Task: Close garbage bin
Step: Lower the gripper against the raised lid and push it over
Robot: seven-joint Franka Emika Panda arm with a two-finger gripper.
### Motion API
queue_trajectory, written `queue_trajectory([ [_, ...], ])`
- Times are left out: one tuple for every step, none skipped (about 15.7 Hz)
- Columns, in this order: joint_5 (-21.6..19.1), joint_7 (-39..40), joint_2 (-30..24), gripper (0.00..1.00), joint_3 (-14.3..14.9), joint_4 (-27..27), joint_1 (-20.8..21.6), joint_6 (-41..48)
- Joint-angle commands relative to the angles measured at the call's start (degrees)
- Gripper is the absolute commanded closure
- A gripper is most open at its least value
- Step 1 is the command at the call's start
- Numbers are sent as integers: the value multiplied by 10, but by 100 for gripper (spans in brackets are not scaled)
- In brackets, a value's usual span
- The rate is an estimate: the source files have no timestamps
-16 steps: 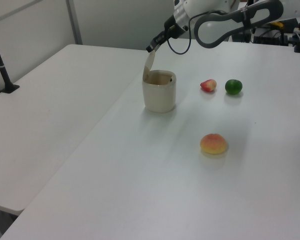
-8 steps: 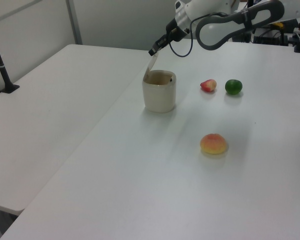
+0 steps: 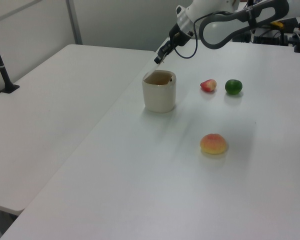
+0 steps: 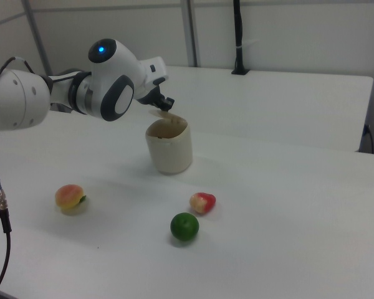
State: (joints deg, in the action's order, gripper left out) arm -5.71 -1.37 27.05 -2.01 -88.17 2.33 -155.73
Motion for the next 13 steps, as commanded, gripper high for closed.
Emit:
queue_trajectory([
  [-5,15,-24,100,-9,-35,-7,46],
  [-5,22,-24,100,-9,-35,-7,60],
  [-5,26,-24,100,-9,-35,-7,65],
  [-5,28,-24,100,-10,-36,-7,66],
  [-5,29,-24,100,-10,-39,-7,66],
  [-5,30,-24,100,-10,-42,-7,66],
  [-4,30,-24,100,-10,-42,-7,66],
  [-4,30,-22,100,-11,-42,-7,66],
  [-4,31,-21,100,-11,-42,-7,66],
  [-3,31,-21,100,-10,-42,-7,66],
  [-3,32,-22,100,-11,-43,-7,66],
  [-3,35,-22,100,-10,-46,-7,66],
  [-3,39,-23,100,-10,-50,-7,67],
])
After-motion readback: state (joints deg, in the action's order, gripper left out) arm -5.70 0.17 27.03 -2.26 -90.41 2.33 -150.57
